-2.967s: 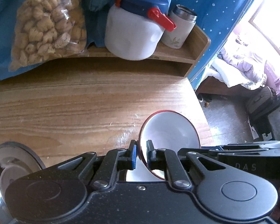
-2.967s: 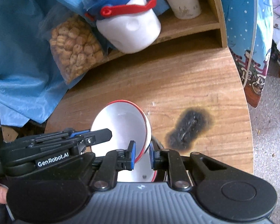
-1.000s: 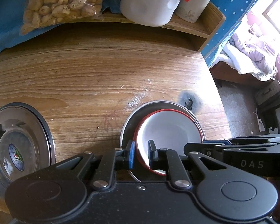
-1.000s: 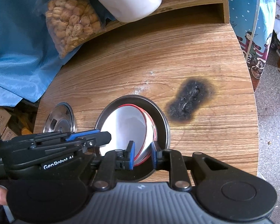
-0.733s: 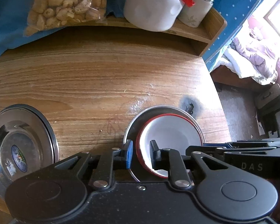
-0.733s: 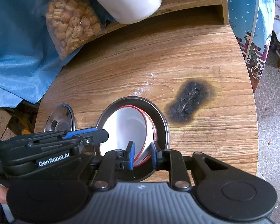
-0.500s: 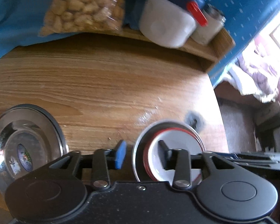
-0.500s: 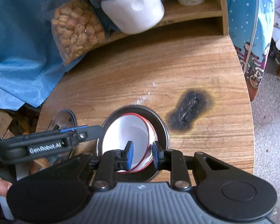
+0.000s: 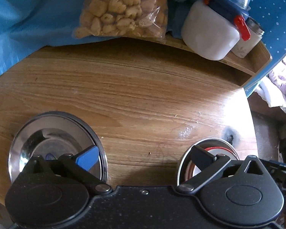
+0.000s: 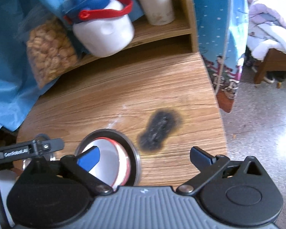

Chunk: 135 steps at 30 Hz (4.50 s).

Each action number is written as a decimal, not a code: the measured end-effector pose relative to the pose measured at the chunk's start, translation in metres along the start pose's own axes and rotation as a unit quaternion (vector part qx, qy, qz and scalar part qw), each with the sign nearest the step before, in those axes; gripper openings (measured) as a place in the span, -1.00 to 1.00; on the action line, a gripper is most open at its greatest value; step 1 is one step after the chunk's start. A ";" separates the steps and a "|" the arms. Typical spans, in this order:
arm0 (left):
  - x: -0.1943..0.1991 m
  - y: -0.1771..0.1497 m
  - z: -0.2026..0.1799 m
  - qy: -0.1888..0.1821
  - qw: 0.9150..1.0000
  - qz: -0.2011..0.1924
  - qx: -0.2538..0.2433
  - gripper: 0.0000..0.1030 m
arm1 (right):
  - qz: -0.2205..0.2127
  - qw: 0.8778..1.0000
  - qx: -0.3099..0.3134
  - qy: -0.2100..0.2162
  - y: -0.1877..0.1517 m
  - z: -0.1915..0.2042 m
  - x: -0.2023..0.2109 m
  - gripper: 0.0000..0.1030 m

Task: Organize plates and bowls
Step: 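Open both grippers and withdraw them from the nested bowls, then move both grippers to the steel bowl rim and close on it, then lift the steel bowl with nested bowls and carry it over the plate stack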

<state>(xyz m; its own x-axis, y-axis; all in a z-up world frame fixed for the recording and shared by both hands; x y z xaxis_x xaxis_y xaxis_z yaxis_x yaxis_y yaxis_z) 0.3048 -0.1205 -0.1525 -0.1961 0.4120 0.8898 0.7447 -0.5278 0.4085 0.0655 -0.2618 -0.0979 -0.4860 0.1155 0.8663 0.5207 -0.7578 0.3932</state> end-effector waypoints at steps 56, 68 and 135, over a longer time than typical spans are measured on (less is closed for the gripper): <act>0.003 -0.098 -0.024 0.173 0.976 -0.015 0.135 0.98 | 0.055 0.954 0.291 0.043 0.005 -0.002 -0.038 0.99; -0.006 -0.093 -0.020 0.184 0.975 0.000 0.122 0.95 | 0.046 0.941 0.336 0.008 0.002 0.011 -0.045 0.92; 0.033 -0.064 0.025 0.005 0.992 -0.031 0.124 -0.84 | 0.086 0.963 0.236 0.101 -0.020 0.098 -0.035 -0.73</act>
<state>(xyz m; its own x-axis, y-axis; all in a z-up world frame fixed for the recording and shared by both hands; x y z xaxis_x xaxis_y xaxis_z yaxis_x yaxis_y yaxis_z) 0.2665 -0.0542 -0.1542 -0.2511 0.4300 0.8672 0.8652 -0.3019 0.4003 0.1408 -0.1880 -0.1061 -0.4660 -0.1477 0.8724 0.8433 -0.3723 0.3875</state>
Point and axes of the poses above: each gripper's, at about its wrist camera, not at the fingertips, and x roughly against the way its jaws point, z to its left, y to its top, the point moved 9 cm from there along -x, roughly the way its jaws point, and after that the axes turned 1 degree about x, right-handed, at the moved point
